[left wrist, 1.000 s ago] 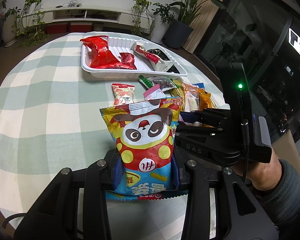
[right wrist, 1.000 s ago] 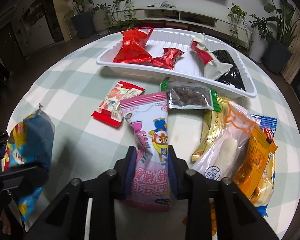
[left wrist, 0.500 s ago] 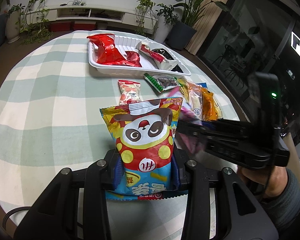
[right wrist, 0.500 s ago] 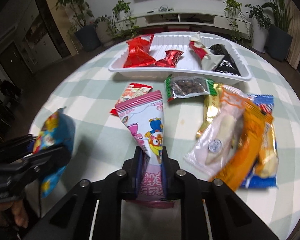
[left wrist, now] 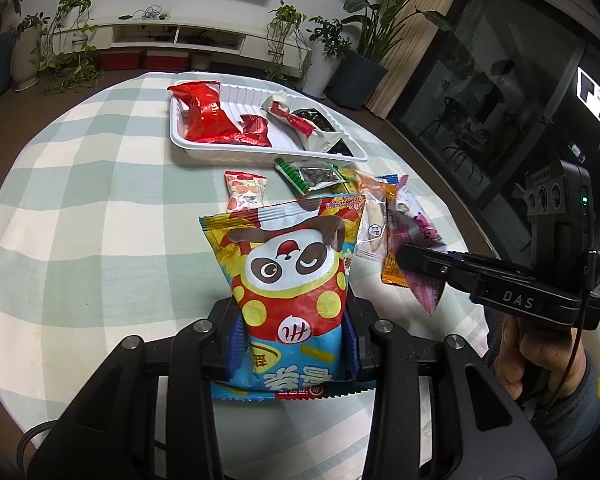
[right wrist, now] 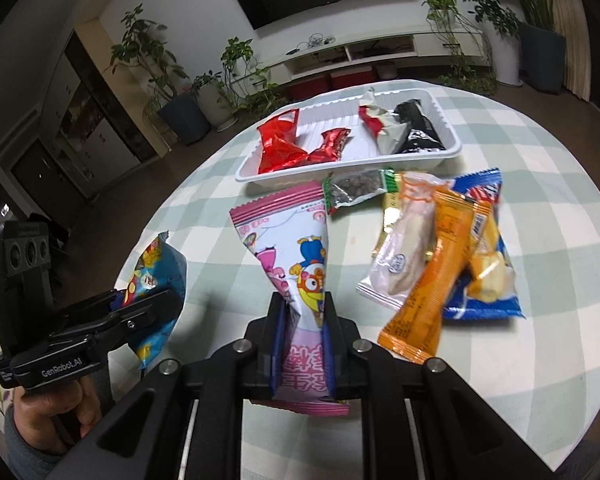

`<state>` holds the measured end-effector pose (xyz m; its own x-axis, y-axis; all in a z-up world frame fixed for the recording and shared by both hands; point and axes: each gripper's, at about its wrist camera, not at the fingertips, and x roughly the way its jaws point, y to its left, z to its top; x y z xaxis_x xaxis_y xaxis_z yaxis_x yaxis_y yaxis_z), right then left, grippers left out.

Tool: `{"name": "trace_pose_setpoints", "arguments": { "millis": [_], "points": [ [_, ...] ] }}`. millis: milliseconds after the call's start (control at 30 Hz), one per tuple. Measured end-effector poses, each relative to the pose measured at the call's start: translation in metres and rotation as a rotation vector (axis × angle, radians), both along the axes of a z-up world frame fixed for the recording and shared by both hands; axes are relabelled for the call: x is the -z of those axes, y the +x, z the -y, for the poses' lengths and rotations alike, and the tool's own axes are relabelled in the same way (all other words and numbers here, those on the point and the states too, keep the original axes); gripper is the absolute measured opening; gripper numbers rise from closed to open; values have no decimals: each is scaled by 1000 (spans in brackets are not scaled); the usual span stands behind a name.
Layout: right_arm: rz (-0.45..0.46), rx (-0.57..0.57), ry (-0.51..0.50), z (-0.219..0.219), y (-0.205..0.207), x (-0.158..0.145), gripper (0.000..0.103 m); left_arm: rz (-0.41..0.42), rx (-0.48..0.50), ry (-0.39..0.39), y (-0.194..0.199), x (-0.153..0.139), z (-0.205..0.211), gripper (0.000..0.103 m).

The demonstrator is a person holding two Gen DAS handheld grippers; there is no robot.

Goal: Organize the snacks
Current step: 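Carry the panda bag and pink bag over the white tray and lower them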

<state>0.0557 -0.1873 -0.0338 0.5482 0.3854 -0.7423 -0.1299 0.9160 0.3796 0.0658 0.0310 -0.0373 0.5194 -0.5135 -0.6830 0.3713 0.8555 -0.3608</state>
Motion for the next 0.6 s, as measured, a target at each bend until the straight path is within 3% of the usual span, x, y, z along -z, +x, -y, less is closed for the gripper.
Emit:
{"name": "trace_pose_setpoints", "arguments": {
  "millis": [367,600],
  "points": [
    [21,47,74,30,-6,-12,17,6,-15,-27,2,-8,-3,36],
    [58,133,111,76,3,-30,17,14,-46,-59,19,-21,-20,36]
  ]
}}
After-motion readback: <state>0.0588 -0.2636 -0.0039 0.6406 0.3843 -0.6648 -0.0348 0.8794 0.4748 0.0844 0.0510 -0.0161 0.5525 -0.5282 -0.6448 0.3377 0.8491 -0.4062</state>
